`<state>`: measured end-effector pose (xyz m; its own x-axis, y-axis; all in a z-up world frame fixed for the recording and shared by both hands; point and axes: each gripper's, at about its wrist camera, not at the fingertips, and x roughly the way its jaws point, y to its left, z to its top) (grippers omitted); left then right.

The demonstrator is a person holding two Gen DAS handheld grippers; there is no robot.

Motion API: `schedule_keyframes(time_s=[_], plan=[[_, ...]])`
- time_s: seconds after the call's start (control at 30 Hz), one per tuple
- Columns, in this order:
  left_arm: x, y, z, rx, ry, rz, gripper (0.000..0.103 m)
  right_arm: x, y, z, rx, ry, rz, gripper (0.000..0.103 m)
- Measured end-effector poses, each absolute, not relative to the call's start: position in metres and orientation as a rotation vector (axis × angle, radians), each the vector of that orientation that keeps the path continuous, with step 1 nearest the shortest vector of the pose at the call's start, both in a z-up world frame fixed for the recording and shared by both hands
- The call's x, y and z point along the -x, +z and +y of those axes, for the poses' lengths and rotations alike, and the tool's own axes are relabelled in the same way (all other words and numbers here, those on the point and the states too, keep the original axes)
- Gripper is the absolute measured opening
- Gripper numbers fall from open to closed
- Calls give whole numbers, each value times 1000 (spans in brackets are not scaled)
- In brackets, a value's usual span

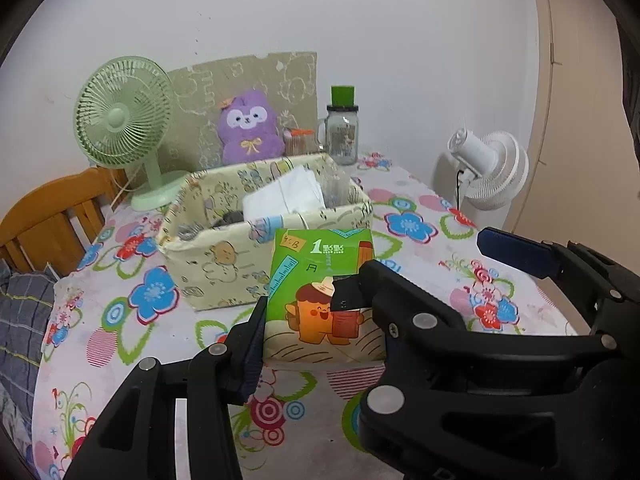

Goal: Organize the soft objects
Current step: 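Lift the green snack box with the left tool and carry it over the fabric box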

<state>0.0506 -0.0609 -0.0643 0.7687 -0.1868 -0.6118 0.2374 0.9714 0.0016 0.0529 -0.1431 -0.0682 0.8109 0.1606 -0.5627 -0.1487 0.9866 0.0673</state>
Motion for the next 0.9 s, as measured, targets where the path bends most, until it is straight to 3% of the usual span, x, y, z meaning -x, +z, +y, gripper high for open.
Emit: schedule_keyframes(time_s=[0.9], plan=[[-59,-17,-20,-40,-163,558,52,-51,-15,-117,-11,214,508,89]])
